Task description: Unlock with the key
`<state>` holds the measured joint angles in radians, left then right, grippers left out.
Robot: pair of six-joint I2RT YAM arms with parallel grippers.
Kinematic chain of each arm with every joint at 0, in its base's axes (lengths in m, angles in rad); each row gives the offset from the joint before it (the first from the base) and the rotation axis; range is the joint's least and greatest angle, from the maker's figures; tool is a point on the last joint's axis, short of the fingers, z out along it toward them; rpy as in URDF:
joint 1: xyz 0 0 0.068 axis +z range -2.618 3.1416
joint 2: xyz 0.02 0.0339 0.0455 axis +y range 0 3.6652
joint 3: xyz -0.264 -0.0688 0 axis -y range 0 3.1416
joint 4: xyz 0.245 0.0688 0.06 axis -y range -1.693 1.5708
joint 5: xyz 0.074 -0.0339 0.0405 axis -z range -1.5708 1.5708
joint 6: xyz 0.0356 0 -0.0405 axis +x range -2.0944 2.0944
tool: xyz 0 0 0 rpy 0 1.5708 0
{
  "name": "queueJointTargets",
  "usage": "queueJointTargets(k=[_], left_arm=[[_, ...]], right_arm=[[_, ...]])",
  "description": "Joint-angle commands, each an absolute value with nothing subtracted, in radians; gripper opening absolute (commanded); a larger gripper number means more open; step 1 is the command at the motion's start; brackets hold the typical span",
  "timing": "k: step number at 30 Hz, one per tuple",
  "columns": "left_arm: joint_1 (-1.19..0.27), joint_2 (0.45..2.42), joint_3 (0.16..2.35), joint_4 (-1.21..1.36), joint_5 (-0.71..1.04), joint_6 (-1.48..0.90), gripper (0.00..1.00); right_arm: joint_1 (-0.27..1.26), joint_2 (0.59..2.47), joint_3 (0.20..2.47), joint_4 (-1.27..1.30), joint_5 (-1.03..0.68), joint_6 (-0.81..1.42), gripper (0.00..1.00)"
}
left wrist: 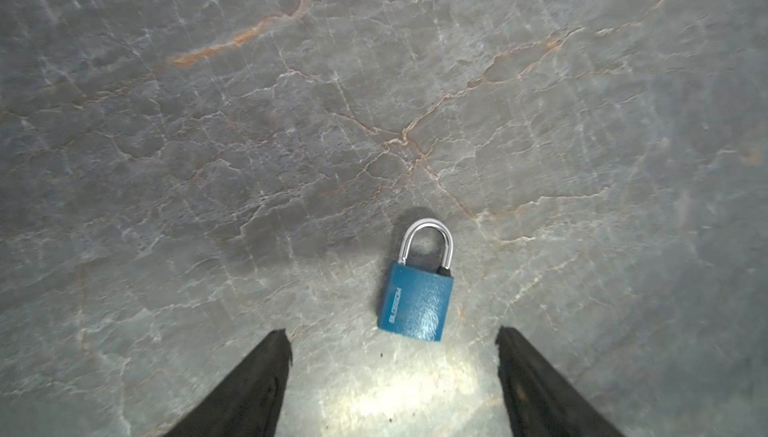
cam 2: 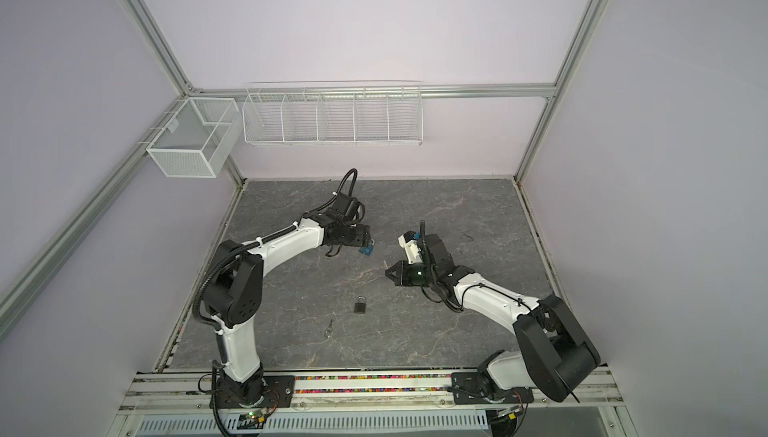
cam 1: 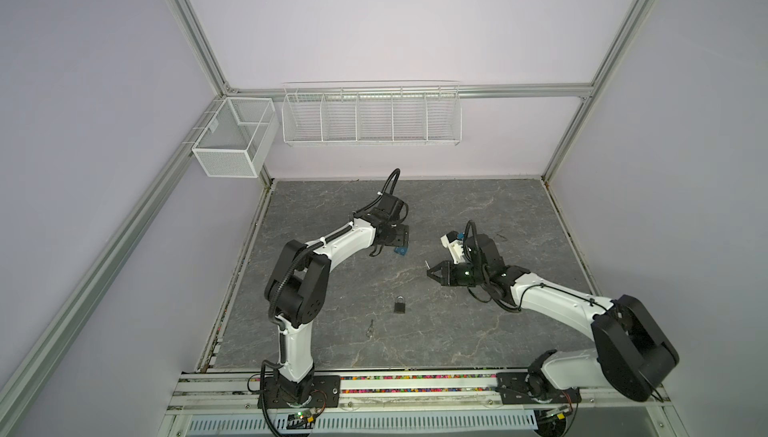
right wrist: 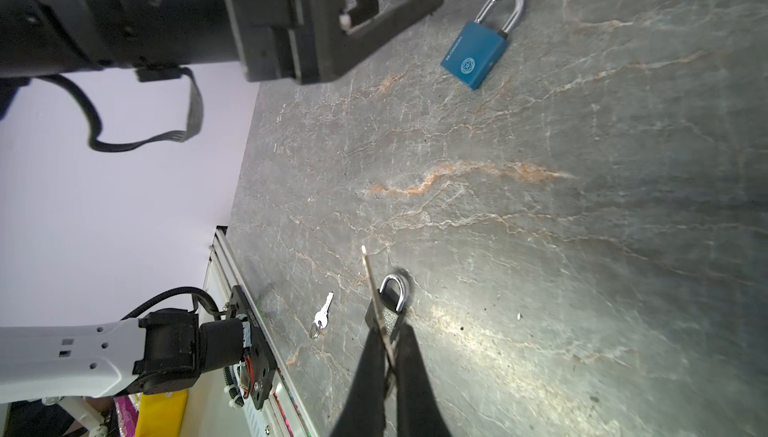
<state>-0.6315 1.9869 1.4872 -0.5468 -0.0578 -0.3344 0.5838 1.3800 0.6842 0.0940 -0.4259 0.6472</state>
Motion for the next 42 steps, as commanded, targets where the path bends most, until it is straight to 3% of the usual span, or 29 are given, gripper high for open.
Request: queueJointTargets(k=[1, 13, 21, 42], left_arm=[[-0.661, 2.058, 1.565, -0.665, -0.119, -0.293, 0.77], [-0.69, 2.196, 1.698, -0.729, -0.106, -0.321, 0.68], [-0.715, 2.236, 1.737, -0.765, -0.108, -0.369, 0.56], [-0.729, 2.245, 1.684, -0.748, -0.141, -0.513, 0.46]], right_arm=[[0.585, 1.347, 0.69, 0.068, -0.39, 0.636, 0.06], [0.583, 1.296, 0.694, 0.015, -0.374, 0.585, 0.06], [0.581, 1.283, 0.683, 0.018, -0.367, 0.584, 0.06], [0.583, 1.255, 0.659, 0.021, -0.348, 0.588, 0.06]])
